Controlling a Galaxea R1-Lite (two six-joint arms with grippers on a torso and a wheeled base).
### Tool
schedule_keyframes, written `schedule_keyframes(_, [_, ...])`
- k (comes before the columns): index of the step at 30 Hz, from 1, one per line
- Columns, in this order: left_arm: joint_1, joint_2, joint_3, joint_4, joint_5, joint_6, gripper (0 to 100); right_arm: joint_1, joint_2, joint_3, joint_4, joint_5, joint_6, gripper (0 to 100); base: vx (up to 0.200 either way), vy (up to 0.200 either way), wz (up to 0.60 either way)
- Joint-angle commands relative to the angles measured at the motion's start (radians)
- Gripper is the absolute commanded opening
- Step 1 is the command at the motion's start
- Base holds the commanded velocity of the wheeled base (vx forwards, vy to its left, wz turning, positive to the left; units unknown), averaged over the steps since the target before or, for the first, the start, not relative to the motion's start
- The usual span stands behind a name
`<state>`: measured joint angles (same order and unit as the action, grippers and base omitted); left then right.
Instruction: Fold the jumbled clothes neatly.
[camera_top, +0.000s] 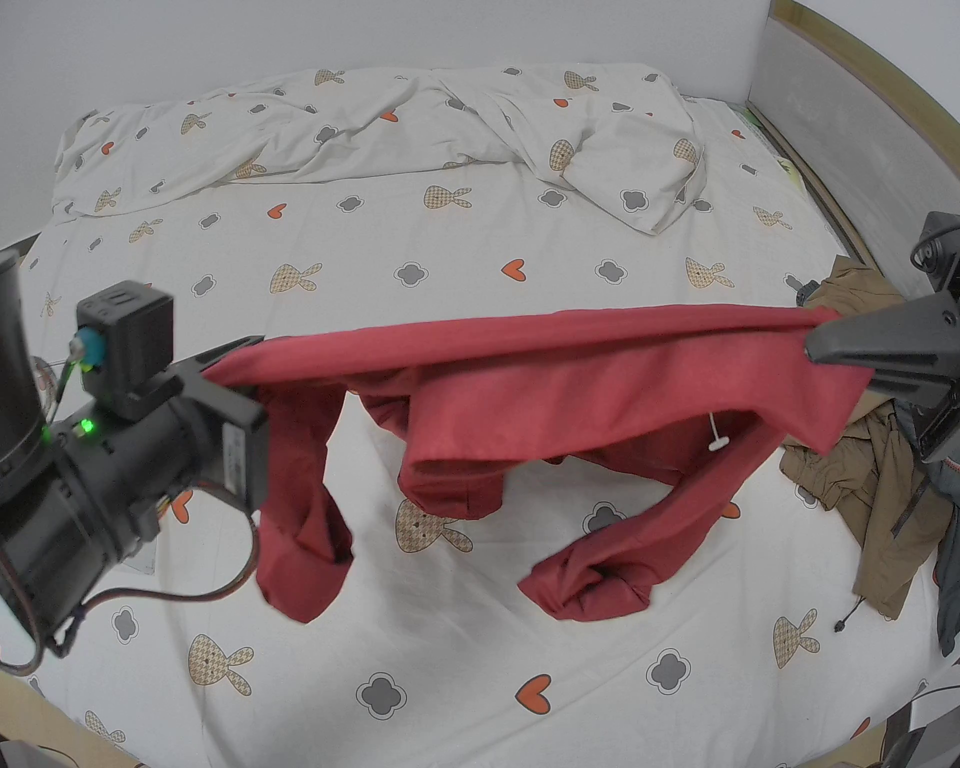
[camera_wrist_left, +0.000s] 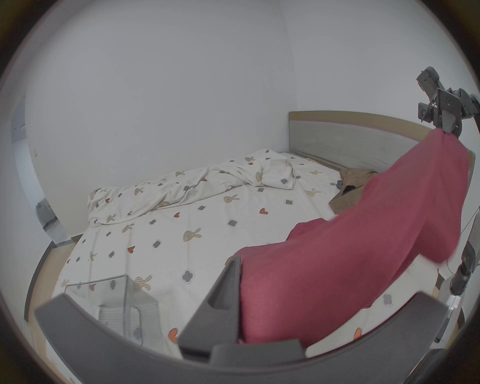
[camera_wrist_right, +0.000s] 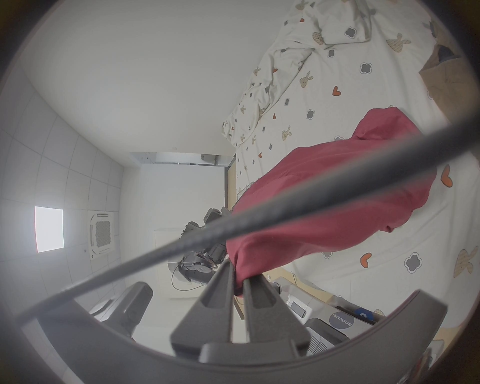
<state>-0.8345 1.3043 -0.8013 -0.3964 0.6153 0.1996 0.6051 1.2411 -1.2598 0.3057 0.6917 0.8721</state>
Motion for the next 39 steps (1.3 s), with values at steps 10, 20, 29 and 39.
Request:
schedule_keyframes(10, [0.153,-0.014,0.114,0.059,-0.003,0.000,0,-0.068,0.535,-0.259,0.006,-0.003,-0.200,100,0.000,0.000,0.00])
schedule_keyframes(20, [0.219,-0.014,0.066,0.059,-0.003,0.000,0,-0.028,0.420,0.138,0.030,-0.340,-0.593,100,0.000,0.000,0.00])
schedule_keyframes(29, [0.225,-0.013,0.025,0.059,-0.002,-0.003,0,-0.015,0.353,0.373,0.027,-0.414,-0.590,100,0.000,0.000,0.00])
schedule_keyframes(39, [0.225,-0.010,0.027,0.059,-0.002,-0.002,0,-0.033,0.382,0.411,-0.076,-0.383,-0.585,100,0.000,0.000,0.00])
